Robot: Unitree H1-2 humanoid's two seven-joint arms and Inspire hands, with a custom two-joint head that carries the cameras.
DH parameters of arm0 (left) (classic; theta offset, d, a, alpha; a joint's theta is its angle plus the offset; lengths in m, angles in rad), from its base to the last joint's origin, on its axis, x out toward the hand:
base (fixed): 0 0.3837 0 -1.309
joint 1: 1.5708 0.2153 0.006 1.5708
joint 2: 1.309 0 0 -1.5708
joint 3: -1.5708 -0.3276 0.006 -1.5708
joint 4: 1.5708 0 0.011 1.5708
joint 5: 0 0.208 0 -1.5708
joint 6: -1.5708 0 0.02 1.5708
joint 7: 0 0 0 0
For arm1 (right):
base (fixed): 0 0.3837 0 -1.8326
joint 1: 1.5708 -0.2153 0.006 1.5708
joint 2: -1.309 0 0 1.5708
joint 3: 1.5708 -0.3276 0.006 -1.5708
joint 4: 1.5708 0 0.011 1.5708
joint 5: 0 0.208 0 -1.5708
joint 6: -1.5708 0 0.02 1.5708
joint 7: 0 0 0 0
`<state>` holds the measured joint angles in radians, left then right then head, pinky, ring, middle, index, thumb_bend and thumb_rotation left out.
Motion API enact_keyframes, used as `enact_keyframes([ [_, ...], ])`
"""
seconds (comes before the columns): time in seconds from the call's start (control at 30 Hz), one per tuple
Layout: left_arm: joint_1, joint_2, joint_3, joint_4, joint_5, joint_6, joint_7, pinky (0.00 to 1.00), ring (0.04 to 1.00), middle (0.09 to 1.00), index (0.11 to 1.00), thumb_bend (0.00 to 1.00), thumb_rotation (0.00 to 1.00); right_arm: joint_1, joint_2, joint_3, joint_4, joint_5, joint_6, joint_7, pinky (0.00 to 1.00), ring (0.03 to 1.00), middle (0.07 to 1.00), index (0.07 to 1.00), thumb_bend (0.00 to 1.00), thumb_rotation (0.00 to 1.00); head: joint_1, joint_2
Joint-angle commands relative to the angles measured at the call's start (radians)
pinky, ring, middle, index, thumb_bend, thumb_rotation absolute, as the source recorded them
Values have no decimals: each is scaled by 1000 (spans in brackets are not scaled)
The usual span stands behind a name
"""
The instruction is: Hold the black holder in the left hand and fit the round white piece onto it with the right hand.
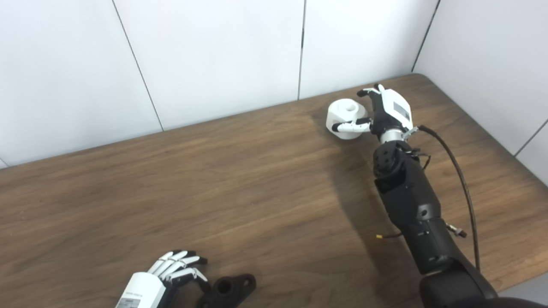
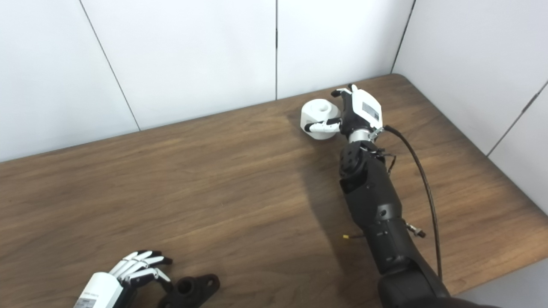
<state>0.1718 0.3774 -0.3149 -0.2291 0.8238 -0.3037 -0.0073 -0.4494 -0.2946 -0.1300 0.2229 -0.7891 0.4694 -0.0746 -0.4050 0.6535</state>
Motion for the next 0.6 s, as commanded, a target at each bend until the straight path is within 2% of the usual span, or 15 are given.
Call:
enact_keyframes([
  [0.0,29,22,15,23,21,62,-56,846,834,768,485,520,45,-27,-8,-11,-12,-22,0,-10,849,990,962,773,862,356,0,0],
  [0.57,30,21,18,2,14,74,-73,833,826,764,485,520,44,-19,-15,3,-8,-7,0,-24,789,972,953,696,862,318,0,9],
])
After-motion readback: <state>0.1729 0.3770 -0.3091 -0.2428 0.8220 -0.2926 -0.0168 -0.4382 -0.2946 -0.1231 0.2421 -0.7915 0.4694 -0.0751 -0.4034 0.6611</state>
